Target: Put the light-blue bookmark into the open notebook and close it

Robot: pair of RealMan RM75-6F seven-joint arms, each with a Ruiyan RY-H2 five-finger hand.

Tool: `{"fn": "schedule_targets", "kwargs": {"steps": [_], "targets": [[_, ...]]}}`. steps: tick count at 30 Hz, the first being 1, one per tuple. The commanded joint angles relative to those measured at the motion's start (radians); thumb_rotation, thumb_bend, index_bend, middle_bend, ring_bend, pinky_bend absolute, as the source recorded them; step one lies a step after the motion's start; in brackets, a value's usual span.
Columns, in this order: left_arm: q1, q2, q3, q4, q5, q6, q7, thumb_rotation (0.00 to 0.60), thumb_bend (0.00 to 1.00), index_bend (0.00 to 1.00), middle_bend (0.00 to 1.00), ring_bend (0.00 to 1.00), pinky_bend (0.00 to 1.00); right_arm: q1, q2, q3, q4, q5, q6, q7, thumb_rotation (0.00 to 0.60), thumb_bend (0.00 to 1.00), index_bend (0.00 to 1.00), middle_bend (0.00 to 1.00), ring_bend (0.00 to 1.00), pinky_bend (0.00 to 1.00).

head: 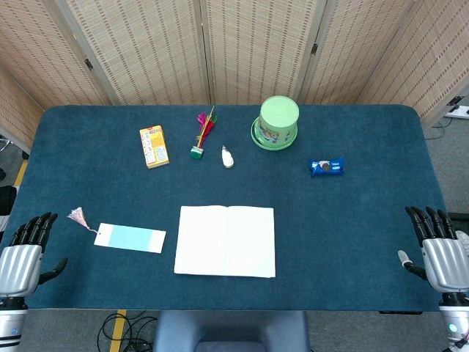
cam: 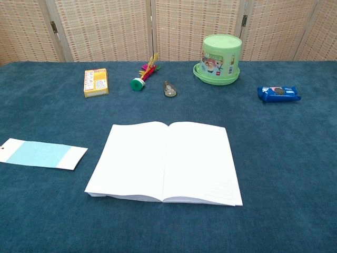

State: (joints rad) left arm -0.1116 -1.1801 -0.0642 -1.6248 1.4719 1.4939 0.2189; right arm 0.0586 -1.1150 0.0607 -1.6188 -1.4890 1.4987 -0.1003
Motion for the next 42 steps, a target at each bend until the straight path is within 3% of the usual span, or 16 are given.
{"fn": "schedule_targets", "kwargs": {"steps": [1,13,19,31,42], "targets": [[-0.002,-0.001,0.001,0.001,-0.001,-0.005,0.001,0.600,0.26,0.09,0.10,0.11,0.18,-0.004,0.001,0.000,-0.002,-0.002,0.006,-0.001,0.600,0.21,0.00,0.10,0.02,0.06],[-0.030,0.005,-0.005,0.007,0.023,-0.027,-0.021,0.600,0.26,0.12,0.10,0.11,0.18,-0.014,0.008,-0.001,-0.010,-0.013,0.025,-0.001,0.600,0.21,0.00,0.10,0.02,0.06],[-0.095,0.033,-0.022,0.005,0.048,-0.096,-0.067,0.600,0.26,0.19,0.10,0.11,0.18,-0.010,0.020,0.004,-0.017,-0.024,0.029,-0.005,0.600,0.21,0.00,0.10,0.02,0.06],[-0.276,0.036,-0.025,0.045,0.058,-0.359,-0.079,0.600,0.26,0.23,0.10,0.11,0.18,-0.010,0.033,0.005,-0.024,-0.030,0.031,0.002,0.600,0.21,0.00,0.10,0.02,0.06],[-0.384,-0.049,-0.003,0.081,-0.023,-0.554,0.017,0.600,0.26,0.16,0.10,0.11,0.18,-0.011,0.033,0.004,-0.008,-0.026,0.025,0.024,0.600,0.21,0.00,0.10,0.02,0.06]]}}
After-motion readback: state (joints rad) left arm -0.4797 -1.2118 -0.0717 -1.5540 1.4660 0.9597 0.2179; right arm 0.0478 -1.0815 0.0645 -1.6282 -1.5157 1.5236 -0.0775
